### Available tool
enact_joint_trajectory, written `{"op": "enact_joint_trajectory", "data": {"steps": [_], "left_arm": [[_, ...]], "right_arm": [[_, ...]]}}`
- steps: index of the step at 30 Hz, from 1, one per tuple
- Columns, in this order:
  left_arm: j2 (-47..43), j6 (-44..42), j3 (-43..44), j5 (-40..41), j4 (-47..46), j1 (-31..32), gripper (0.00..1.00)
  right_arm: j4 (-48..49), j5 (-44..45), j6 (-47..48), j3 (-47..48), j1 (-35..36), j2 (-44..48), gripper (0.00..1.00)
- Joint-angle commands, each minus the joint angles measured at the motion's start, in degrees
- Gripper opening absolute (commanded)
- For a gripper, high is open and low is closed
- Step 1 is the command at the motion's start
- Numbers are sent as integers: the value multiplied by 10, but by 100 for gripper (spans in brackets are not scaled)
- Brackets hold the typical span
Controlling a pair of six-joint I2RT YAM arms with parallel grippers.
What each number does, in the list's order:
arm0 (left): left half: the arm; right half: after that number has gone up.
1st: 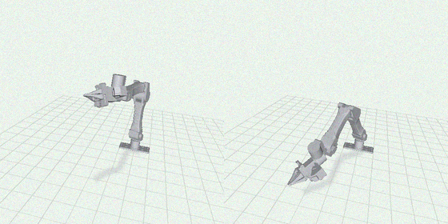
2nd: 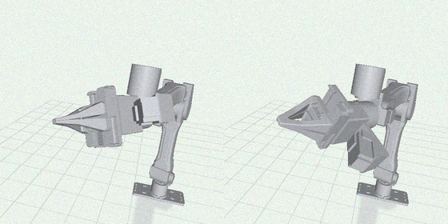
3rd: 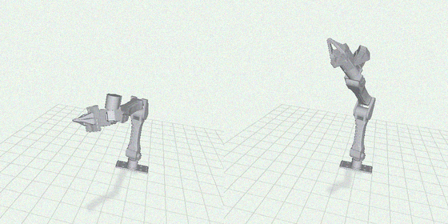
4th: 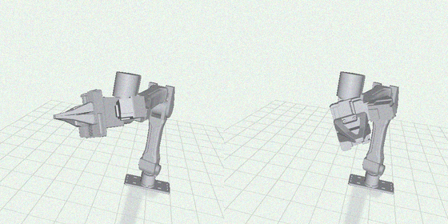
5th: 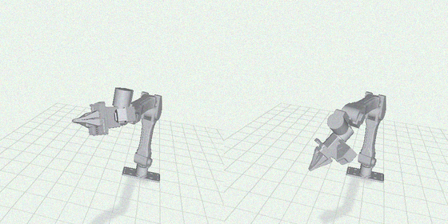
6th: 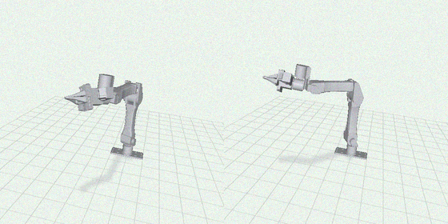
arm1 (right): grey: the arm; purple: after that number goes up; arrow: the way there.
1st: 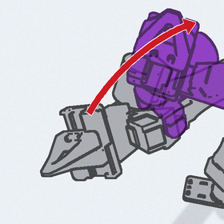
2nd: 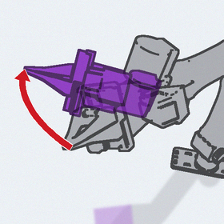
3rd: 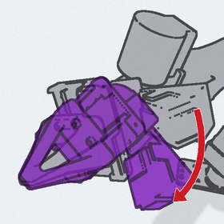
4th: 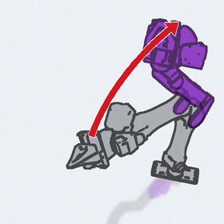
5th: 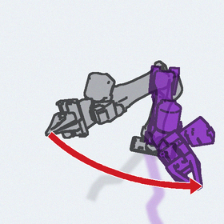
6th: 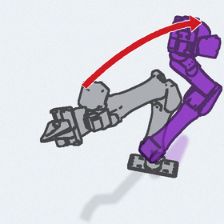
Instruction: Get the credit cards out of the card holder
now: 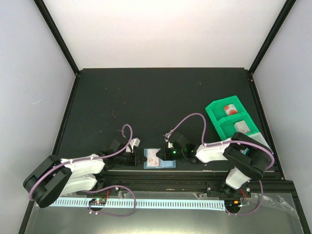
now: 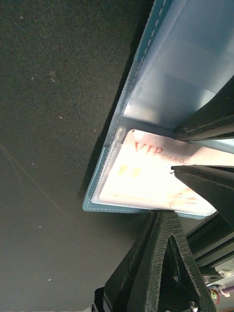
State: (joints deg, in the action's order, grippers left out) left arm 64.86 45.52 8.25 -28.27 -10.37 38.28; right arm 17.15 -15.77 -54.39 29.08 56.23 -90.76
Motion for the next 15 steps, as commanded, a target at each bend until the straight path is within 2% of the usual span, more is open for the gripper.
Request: {"op": "enact_joint_trajectory", "data": {"steps": [1, 3, 8, 15], "left_arm": [[1, 6, -10, 15, 7, 1, 7], [1, 7, -10, 15, 8, 0, 7], [2, 9, -13, 24, 13, 0, 7], [1, 8, -17, 33, 23, 1, 6]], "right_arm": [[4, -2, -2, -6, 0, -18, 17], [3, 0, -1, -7, 0, -19, 15], [-22, 23, 4, -5, -1, -13, 1], [-44, 40, 22, -15, -13, 22, 1]]}}
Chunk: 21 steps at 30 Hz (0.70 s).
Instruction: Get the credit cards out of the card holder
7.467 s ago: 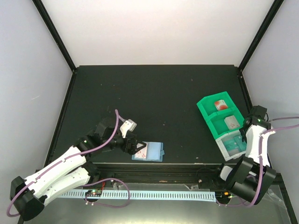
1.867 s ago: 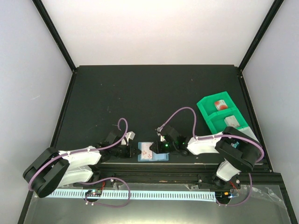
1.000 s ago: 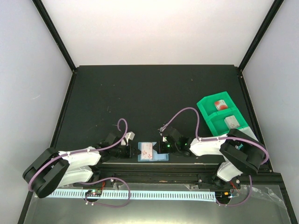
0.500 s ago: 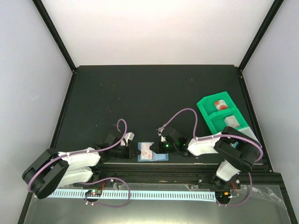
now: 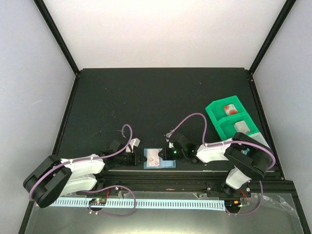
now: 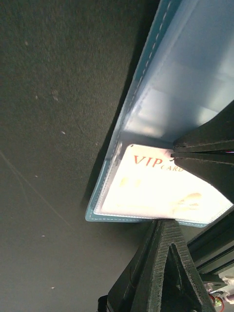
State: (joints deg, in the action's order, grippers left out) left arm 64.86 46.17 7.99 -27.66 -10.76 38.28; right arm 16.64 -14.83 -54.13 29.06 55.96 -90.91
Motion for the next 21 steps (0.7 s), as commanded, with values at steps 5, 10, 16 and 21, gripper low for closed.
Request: {"op": "enact_joint_trajectory", "data": {"steps": [5, 10, 16, 21], "left_arm": [[-9, 1, -16, 35, 36, 1, 6], [-19, 6, -14, 32, 39, 1, 6], [-49, 14, -8, 25, 51, 1, 7], [-85, 17, 1, 16, 62, 1, 8]], "right_arm": [[-49, 39, 25, -24, -18, 47, 1], [-34, 23, 22, -27, -17, 44, 1], [-2, 2, 12, -34, -17, 30, 17], [25, -7, -2, -44, -18, 15, 19]]}}
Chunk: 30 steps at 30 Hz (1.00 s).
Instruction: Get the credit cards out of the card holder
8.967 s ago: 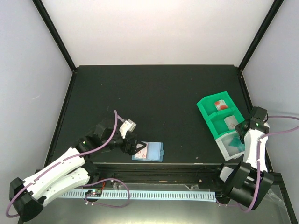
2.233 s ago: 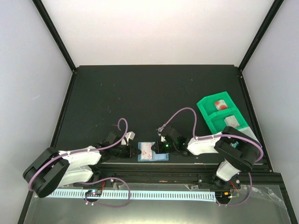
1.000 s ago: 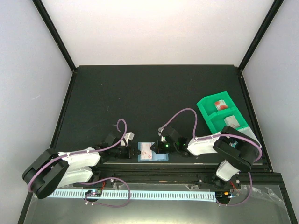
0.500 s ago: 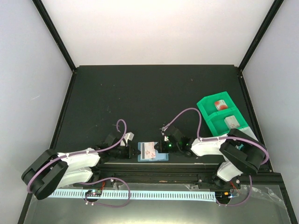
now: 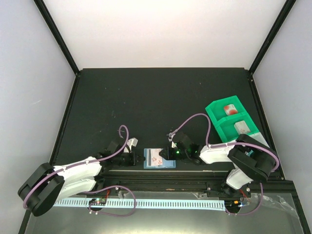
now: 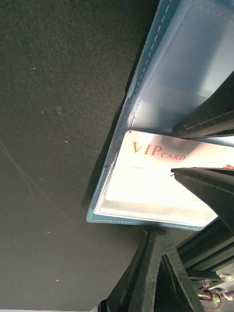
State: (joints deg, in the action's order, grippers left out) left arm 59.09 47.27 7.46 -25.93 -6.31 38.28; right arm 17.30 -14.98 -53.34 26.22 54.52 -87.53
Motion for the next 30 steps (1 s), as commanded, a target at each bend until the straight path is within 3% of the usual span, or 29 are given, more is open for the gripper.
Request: {"op": "enact_joint_trajectory", "data": {"steps": [1, 6, 13, 21, 30], "left_arm": [[-36, 7, 7, -4, 15, 1, 8], [-60, 8, 13, -8, 15, 1, 8], [-23, 5, 8, -26, -35, 1, 8], [24, 2, -3, -28, -67, 2, 8], [42, -6, -9, -8, -50, 2, 8]], "right_arm": [[22, -7, -11, -17, -3, -22, 19], [43, -17, -20, -21, -4, -38, 19], [43, -15, -21, -20, -4, -41, 19], [39, -8, -16, -27, -7, -27, 1], [-12, 19, 13, -31, -20, 27, 1]]}}
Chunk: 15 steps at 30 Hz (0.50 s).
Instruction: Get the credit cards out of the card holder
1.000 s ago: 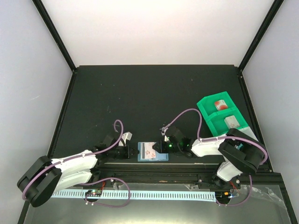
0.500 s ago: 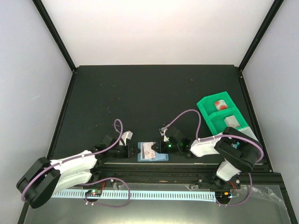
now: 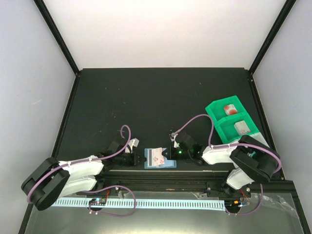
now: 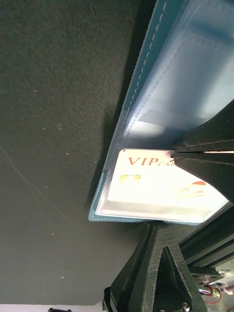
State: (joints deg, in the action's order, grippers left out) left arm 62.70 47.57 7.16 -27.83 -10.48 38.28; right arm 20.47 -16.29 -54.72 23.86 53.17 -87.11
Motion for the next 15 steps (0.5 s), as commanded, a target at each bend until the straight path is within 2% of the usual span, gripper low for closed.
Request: {"op": "enact_joint_trajectory", "data": {"steps": [1, 10, 15], "left_arm": [[6, -9, -7, 11, -8, 1, 9], [-13, -6, 4, 9, 8, 2, 11], [-72, -15, 33, 7, 69, 1, 27]], "right_arm": [[-55, 36, 31, -7, -7, 28, 1], [-174, 88, 76, 19, -10, 112, 1], [-227, 98, 93, 27, -10, 165, 1]]}}
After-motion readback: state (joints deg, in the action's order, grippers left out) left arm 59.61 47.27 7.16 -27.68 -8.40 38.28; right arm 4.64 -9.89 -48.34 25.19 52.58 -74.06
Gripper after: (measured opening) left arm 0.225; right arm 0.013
